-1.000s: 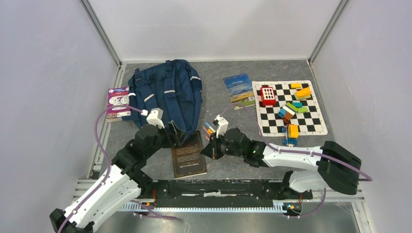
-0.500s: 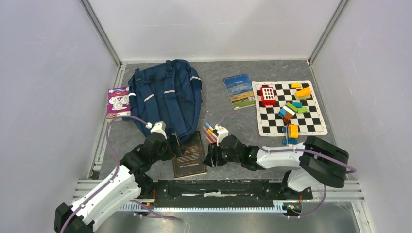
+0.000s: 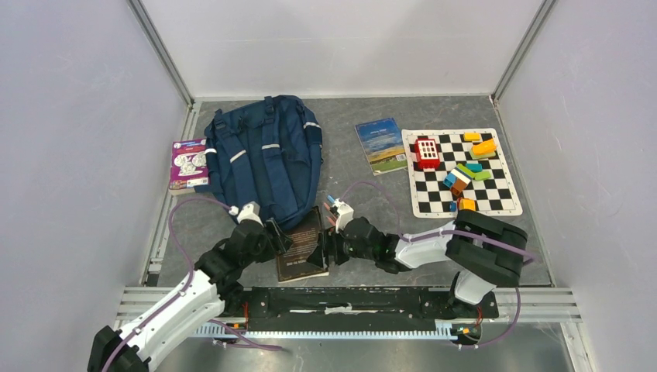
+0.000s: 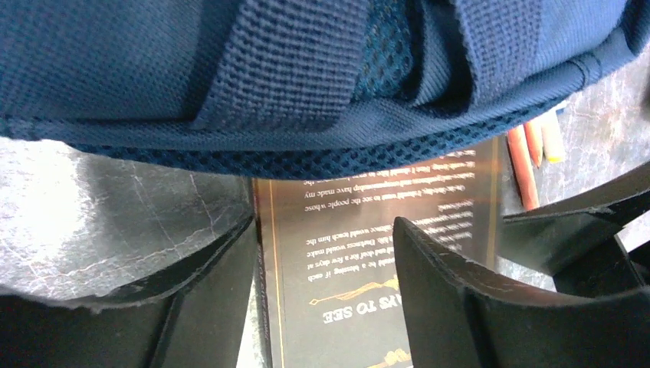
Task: Pack the student bag
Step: Pick up the book from the center of the board.
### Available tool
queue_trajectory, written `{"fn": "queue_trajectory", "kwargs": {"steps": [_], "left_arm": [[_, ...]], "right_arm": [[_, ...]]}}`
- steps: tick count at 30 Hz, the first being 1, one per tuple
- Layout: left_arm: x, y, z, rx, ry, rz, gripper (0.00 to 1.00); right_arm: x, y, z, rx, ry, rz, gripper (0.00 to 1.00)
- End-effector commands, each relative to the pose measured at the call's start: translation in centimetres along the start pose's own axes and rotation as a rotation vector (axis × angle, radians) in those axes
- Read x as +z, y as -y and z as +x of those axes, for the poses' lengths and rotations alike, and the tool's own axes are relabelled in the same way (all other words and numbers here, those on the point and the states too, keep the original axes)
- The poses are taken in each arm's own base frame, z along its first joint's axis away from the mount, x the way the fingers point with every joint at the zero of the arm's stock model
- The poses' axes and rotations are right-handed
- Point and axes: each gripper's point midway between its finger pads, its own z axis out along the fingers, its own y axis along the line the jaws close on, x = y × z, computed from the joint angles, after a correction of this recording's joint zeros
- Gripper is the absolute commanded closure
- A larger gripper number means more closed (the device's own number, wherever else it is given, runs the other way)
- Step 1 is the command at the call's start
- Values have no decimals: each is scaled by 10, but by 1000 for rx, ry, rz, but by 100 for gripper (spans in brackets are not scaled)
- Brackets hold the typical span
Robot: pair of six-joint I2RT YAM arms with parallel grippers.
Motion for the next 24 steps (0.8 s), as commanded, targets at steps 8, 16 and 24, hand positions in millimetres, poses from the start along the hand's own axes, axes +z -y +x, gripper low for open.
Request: {"fn": "queue_trajectory", "kwargs": {"steps": [8,16,24], "left_arm": [[5,10,22,-70,-76,92,39],[1,6,22,-69,-67,83,39],[-15,21,4,-10,-17,133,28]], "right_arm": [[28,-38,5,35,-20,-145,26],[24,-23,5,80,-12,-60,100],[-5,-18,-20,106,113,2,100]]}}
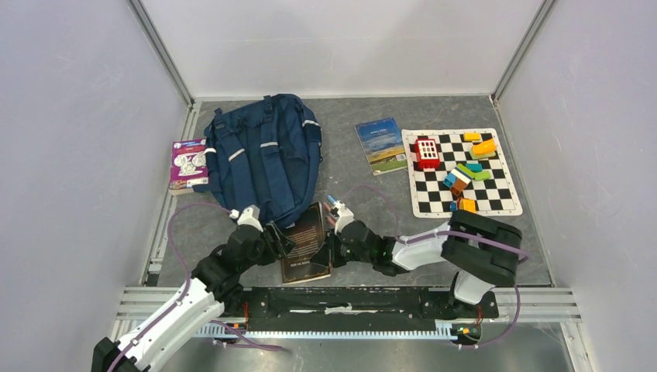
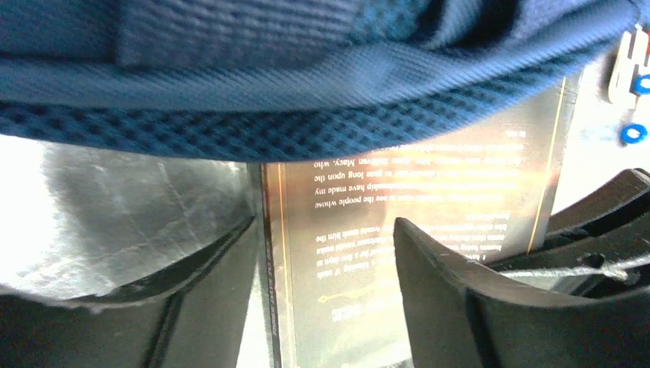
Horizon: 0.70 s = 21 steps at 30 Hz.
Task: Pack the student bag
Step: Pick up the book from the center of the board.
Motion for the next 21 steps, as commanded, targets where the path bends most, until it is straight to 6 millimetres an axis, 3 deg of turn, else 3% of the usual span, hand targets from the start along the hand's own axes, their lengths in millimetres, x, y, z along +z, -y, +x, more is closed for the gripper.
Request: {"fn": "queue_trajectory", "kwargs": {"steps": [1,3,11,15,21], "left_arm": [[-18,22,-7,24,-16,64,22],[-30,34,-21,53,23,90,13],[-85,117,-79,229,173,357,0],[-109,158,-88,269,160,511,0],[-121,189,-89,226,119,639,0]], "right_arm": [[-25,-12,-29,-28,132,12,100],[-43,-7,-41,-47,189,57,100],[-108,-7,-82,-154,351,145,100],[-141,-35,-107,-196,457,52,100],[-176,-92,-132,-304,550,-144,100]]}}
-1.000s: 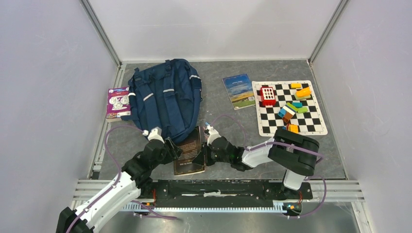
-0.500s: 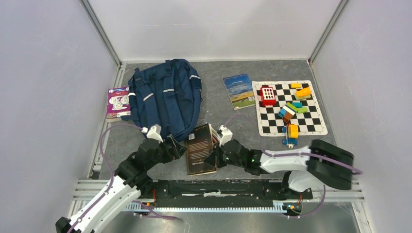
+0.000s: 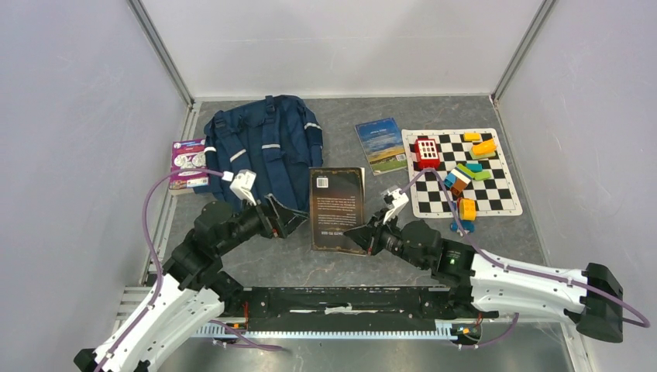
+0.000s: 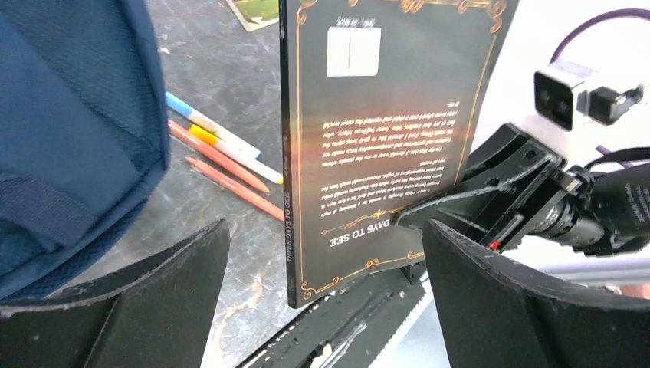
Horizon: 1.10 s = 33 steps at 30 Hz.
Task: Pack the student bag
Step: Pick up the book from the center of the board.
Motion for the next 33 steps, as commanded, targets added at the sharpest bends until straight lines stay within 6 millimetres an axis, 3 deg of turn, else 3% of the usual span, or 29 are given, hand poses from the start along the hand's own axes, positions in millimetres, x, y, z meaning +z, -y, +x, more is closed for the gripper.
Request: {"fn": "queue_trajectory", "kwargs": {"steps": [1,4,8,13,14,17,18,20,23,24,29,33], "left_arm": [[1,44,-11,8,-3,198,0],[7,53,-7,15,-41,254,0],[15,47,3,16,-107,225,0],[15,42,2,0,-80,208,3],[13,48,1,-5,-74,243,9],[6,67,-2,-18,-51,354,57],[2,72,-2,-6,-47,391,76],[-4,74,-4,10,-19,413,97],[-15,78,-6,32,20,449,98],[-21,85,-10,43,47,484,98],[-44,111,-23,77,119,620,98],[-59,132,-32,104,132,712,98]], "right_arm": [[-12,-57,-64,-63,173,-202,100],[-16,-79,-72,-81,192,-307,100],[-23,-101,-82,-86,236,-423,100],[-27,-114,-87,-95,255,-485,100],[-25,-114,-86,-104,252,-481,100],[-20,-113,-78,-126,213,-476,100],[-16,-108,-76,-127,206,-446,92],[-7,-85,-75,-110,188,-310,60],[-9,-70,-80,-133,204,-255,14],[-10,-67,-81,-137,213,-250,5],[-13,-72,-82,-178,191,-324,2],[-15,-88,-79,-179,156,-436,2]]}}
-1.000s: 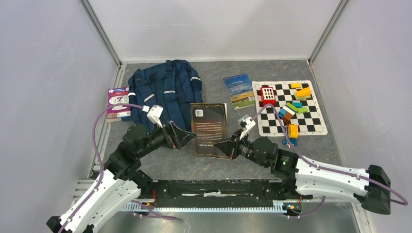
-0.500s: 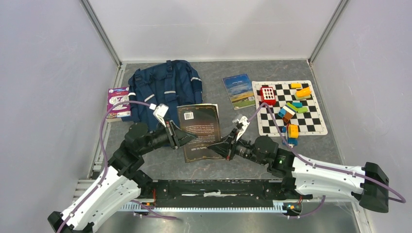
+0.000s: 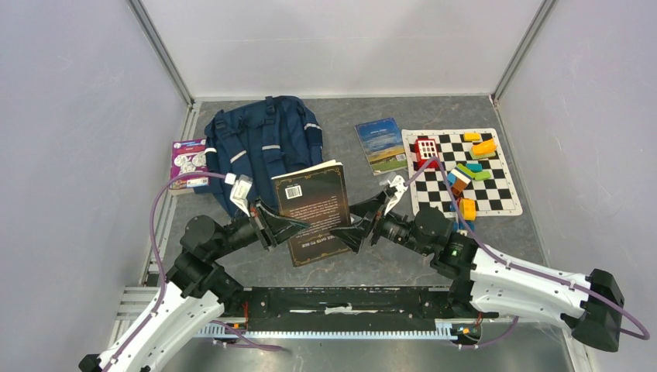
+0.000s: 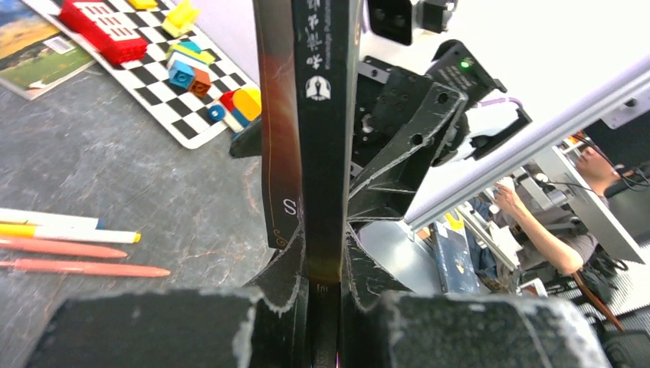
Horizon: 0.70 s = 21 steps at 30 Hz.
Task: Pack the student bag
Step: Pick up the book from the center of the board.
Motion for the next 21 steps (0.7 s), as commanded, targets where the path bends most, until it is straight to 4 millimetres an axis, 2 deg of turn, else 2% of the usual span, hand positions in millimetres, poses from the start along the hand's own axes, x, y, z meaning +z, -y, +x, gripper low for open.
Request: {"fn": "queue_trajectory", "kwargs": {"steps": [1,7,8,10,16,21], "left_arm": [[-6,65,-38,81,95,236,98],[-6,81,-45,113,77,283,98],[-6,82,-45,117,76,286,98],[-7,84,-48,131,83,288,98],[-9,78,-51,176,98,221,98],[-10,68,-51,192,97,163,98]], "right_arm": [[3,-40,-25,-9,31,-202,2],[3,-96,-38,37,29,-503,2],[3,-101,-41,48,26,-531,2],[5,-108,-44,65,18,-557,8],[9,-88,-38,76,1,-446,40],[1,-76,-39,92,23,-388,57]]}}
